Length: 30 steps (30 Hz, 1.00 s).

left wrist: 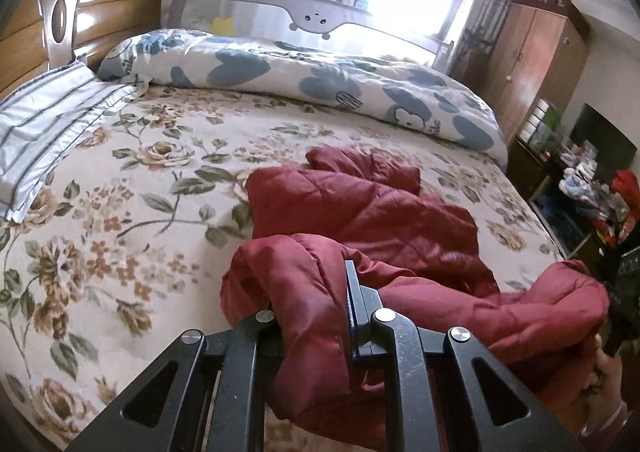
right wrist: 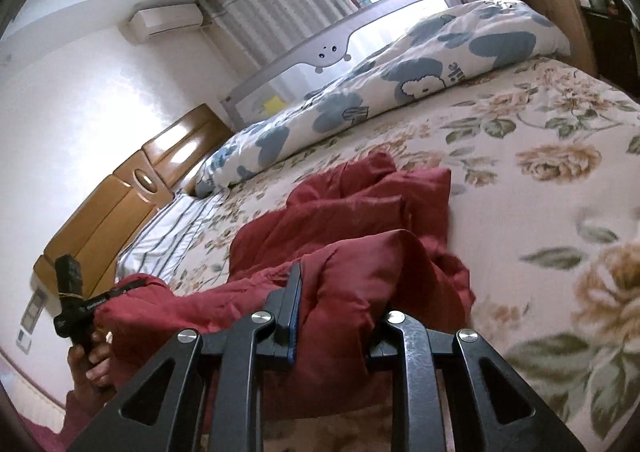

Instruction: Fold large clothes

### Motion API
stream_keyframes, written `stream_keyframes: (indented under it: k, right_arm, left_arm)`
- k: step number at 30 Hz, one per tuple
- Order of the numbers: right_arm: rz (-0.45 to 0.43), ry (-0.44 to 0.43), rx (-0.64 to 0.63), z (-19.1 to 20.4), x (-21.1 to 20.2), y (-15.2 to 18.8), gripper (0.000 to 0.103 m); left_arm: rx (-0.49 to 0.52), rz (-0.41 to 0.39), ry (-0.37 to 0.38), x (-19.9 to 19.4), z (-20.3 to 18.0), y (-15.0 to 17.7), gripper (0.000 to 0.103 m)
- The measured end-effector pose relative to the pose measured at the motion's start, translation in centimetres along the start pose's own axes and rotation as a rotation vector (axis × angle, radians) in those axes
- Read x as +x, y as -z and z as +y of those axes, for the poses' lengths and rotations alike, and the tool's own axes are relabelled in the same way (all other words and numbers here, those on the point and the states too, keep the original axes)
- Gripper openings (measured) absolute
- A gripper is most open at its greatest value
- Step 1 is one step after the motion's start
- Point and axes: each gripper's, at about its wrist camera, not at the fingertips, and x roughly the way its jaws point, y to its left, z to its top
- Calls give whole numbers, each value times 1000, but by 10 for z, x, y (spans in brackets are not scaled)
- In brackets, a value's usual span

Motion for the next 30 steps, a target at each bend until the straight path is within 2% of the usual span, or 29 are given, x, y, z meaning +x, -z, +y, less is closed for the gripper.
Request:
stream_keyframes:
  k: [15,21,30]
  right_arm:
    - [-56,80,44,-24,76,-62,22]
    - [-59,131,97,-43,115,-84,23]
    - [-10,213,147,-76,180,-95,24]
  left_arm:
    - [-38,3,-81,97,-7,-76,15]
    - [-35,17,-132,152,-7,-104,15]
    - [-65,82,-210,248,4,-125,17]
